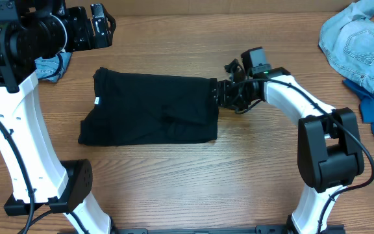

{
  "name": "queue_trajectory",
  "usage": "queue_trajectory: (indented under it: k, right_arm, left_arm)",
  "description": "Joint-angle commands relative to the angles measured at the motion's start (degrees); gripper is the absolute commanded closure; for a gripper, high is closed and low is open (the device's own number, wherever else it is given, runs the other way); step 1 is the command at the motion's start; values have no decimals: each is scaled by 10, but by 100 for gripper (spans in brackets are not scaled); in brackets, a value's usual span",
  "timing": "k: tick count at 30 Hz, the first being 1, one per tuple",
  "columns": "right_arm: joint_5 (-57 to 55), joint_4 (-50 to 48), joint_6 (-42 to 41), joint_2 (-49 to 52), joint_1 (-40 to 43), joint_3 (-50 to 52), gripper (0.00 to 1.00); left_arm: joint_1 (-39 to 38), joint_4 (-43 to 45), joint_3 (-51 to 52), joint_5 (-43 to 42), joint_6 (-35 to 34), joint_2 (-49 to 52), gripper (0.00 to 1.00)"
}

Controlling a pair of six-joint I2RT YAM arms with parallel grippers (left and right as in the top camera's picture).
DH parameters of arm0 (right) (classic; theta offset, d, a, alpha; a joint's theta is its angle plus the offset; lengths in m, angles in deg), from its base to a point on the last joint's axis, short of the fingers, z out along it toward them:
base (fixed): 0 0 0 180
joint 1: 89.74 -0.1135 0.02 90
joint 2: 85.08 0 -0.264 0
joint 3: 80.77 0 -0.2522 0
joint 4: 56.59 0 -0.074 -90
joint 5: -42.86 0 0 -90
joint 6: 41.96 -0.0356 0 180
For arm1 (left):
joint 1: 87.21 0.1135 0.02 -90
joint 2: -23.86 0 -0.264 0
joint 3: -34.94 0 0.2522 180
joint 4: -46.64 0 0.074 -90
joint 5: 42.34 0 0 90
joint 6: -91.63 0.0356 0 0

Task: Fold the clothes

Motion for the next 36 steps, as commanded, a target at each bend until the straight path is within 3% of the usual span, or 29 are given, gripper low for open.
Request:
queue_trajectory:
  k: [1, 10, 20, 24, 30, 36]
  right_arm:
    - [-20, -1, 6, -2, -23, -11, 42]
    - [-89, 0, 3, 0, -47, -10, 42]
    - [-83, -9, 3, 10, -68, 6, 46]
    - [-83, -14, -1, 17, -76, 6, 62]
    - [-61, -14, -12, 17, -77, 6, 67]
    - [2, -52, -12, 16, -78, -10, 96]
  left_arm:
    - [-4, -1, -3, -6, 11, -8, 0]
    - [-4, -1, -3, -6, 11, -8, 0]
    - [-4, -1, -3, -6, 11, -8, 0]
    - [-4, -1, -3, -6, 11, -8, 0]
    - [-4, -1, -3, -6, 11, -8, 0]
    - [-4, -1, -3, -6, 11, -8, 0]
